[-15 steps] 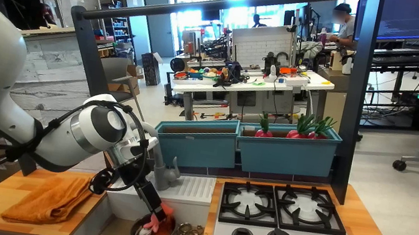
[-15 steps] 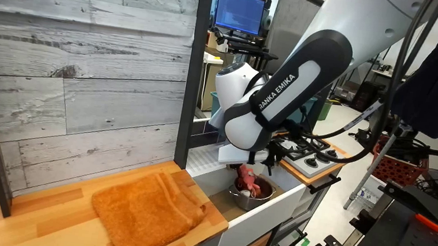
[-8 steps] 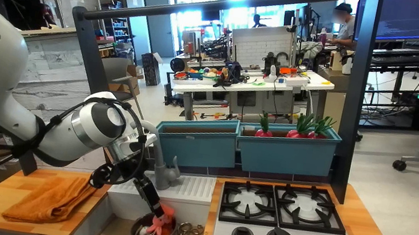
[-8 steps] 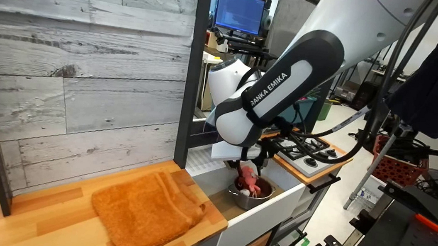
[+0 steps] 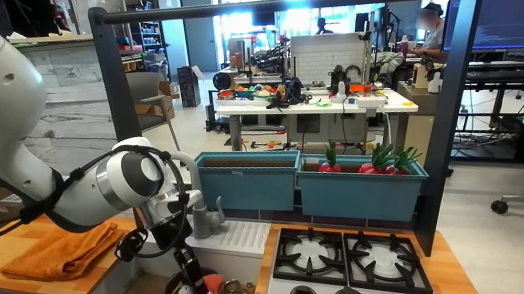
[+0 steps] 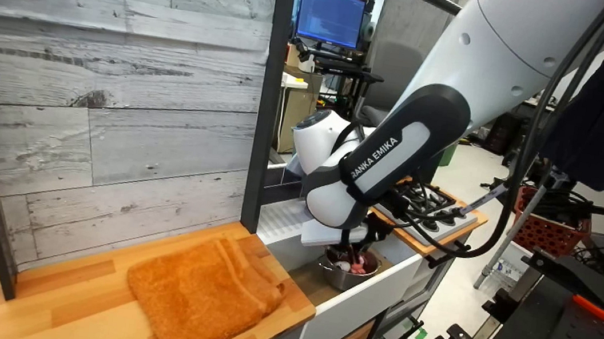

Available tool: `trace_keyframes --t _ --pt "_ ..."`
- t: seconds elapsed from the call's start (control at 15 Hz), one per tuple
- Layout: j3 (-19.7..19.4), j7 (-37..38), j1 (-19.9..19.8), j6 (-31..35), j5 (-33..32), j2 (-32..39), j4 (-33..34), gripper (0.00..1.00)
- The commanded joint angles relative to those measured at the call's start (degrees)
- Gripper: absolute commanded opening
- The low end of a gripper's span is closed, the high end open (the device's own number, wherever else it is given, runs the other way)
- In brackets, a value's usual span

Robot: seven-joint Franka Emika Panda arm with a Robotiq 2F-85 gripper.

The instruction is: Use the towel to wipe the left side of the countertop, remove two plush toys from the silver pot and put them on the stove, place one plush toy from the pot on the left side of the countertop

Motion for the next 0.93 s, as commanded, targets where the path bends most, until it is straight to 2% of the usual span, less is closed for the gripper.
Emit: trace_keyframes --t 0.0,0.27,0.53,0.67,0.87 --pt "0.03 -0.01 -1.04 3.01 -0.03 2.04 1.00 0.01" --pt "-0.57 0.04 0.07 9.54 -1.08 -2.31 -6.36 0.01" --pt "-0.34 -4.72 -0.23 15.37 -2.98 -11.74 -19.89 0.01" --pt "-0.10 -6.59 -1.53 21.21 -3.30 -15.91 -25.56 0.01" --pt "-0.90 -8.81 -2.52 28.32 0.36 -22.35 -33.83 0.01"
